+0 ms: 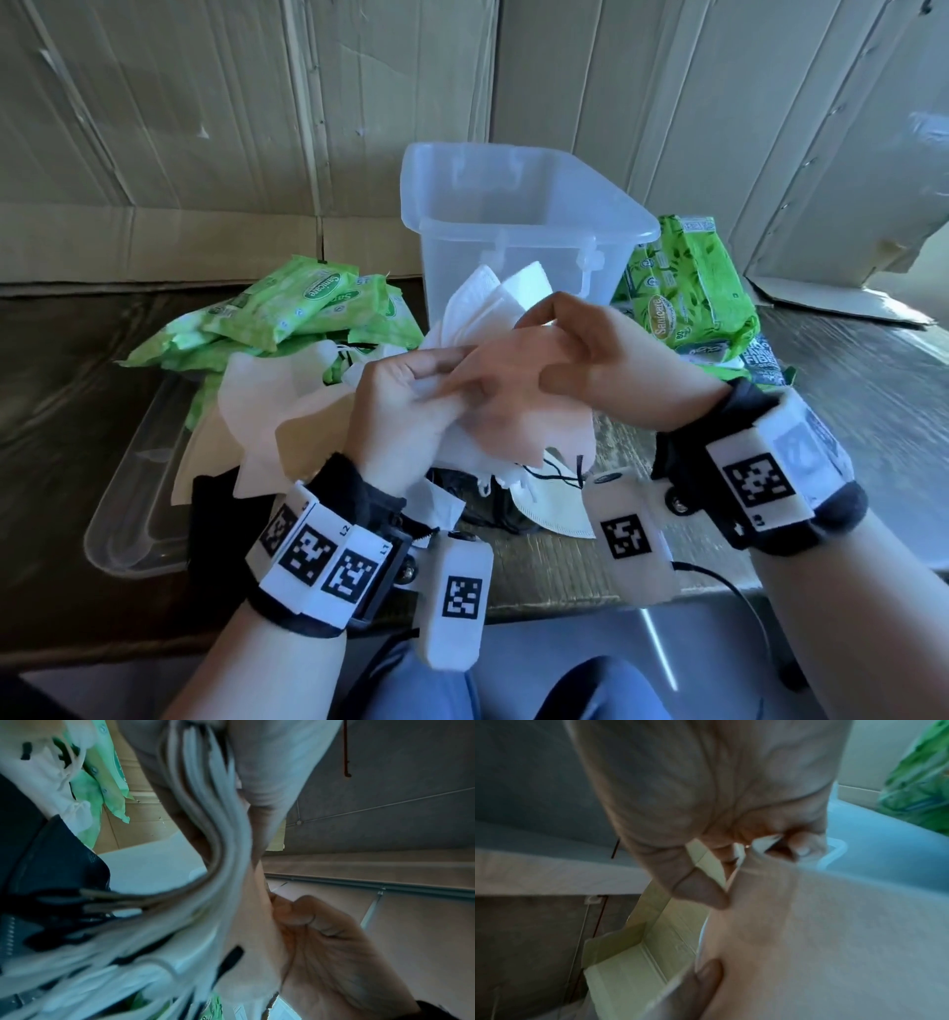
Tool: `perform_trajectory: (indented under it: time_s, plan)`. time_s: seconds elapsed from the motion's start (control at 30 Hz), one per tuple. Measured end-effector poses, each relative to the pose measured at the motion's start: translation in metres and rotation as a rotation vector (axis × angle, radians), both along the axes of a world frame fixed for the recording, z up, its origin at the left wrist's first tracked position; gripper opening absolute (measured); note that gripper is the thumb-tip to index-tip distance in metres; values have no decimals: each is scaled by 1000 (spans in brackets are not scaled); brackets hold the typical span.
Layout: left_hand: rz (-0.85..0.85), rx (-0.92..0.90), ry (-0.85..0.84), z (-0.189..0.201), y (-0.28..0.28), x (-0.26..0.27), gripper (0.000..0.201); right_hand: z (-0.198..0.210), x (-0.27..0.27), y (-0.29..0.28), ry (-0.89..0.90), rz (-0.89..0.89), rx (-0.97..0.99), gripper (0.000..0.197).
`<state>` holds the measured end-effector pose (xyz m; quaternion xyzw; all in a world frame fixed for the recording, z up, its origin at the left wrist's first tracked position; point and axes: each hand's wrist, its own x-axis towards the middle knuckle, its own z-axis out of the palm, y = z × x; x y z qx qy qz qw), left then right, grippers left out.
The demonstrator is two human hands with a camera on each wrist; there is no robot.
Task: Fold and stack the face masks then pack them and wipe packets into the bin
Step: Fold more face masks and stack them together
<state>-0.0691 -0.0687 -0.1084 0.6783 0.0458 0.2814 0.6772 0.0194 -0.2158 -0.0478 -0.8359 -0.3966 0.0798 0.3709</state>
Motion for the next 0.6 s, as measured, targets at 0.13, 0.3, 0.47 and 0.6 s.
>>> perform_trajectory:
  time_s: [0.13, 0.3, 0.47, 0.6]
  plan:
    - [103, 17, 8, -5, 3, 3, 25, -4, 14, -9, 100, -93, 207, 13]
    - [81, -33, -3, 7, -3, -5, 15, -3, 17, -8, 246, -90, 619, 16]
    - [-21, -46, 43, 5, 2, -6, 44, -1, 14, -8, 272, 114, 480, 37]
    - [-108, 48, 34, 3, -2, -4, 15, -3, 11, 1, 229, 77, 393, 53]
